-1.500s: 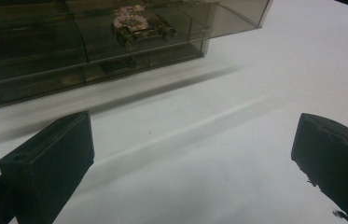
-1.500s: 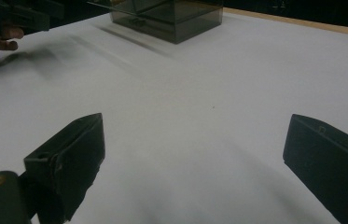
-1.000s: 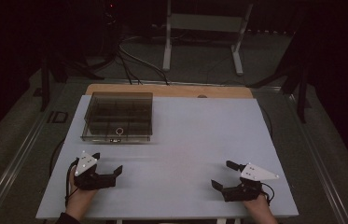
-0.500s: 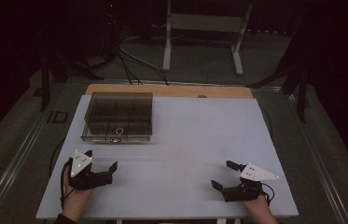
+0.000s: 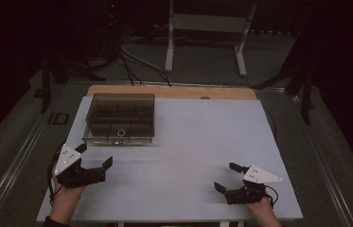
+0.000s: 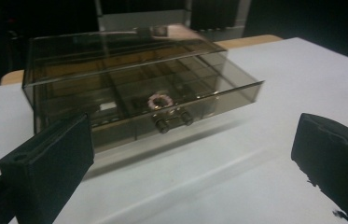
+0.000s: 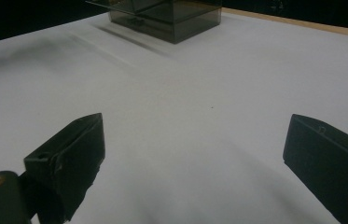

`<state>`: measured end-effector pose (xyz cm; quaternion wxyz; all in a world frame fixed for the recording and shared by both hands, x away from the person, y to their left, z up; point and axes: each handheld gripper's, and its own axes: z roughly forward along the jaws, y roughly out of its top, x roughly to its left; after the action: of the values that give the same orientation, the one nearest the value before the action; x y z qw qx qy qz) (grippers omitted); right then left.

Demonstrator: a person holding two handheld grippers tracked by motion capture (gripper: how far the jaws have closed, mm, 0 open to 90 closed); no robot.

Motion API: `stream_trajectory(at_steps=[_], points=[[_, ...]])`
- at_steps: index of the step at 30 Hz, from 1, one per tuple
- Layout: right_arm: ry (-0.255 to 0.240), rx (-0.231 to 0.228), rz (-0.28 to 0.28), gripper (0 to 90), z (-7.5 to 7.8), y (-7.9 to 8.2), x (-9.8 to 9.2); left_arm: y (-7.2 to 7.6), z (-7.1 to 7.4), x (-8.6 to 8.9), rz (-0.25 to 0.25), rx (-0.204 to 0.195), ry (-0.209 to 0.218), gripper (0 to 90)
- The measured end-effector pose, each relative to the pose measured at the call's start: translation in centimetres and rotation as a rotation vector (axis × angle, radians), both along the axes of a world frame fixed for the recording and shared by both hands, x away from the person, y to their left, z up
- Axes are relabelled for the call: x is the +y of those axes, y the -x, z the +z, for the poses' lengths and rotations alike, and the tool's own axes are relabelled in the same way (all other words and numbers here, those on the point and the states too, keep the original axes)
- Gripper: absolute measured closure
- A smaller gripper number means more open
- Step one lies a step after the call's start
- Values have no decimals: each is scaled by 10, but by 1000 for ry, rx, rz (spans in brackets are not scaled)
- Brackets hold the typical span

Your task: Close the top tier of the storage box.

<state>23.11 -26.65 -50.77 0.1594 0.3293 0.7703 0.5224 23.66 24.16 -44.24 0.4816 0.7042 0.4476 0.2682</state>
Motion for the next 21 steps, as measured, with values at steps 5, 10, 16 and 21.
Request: stream_trajectory(at_steps=[5,10,16,21], points=[[1,1,2,56,0,0,1,-1,9,-1,-67,2,-3,0],[2,1,0,56,0,0,0,-3,13,-4,-125,11,-19,0],[4,2,5,55,0,0,1,-7,15,-9,-154,11,-27,0],[1,2,3,55,0,0,0,-13,9,-11,-179,43,-22,0]])
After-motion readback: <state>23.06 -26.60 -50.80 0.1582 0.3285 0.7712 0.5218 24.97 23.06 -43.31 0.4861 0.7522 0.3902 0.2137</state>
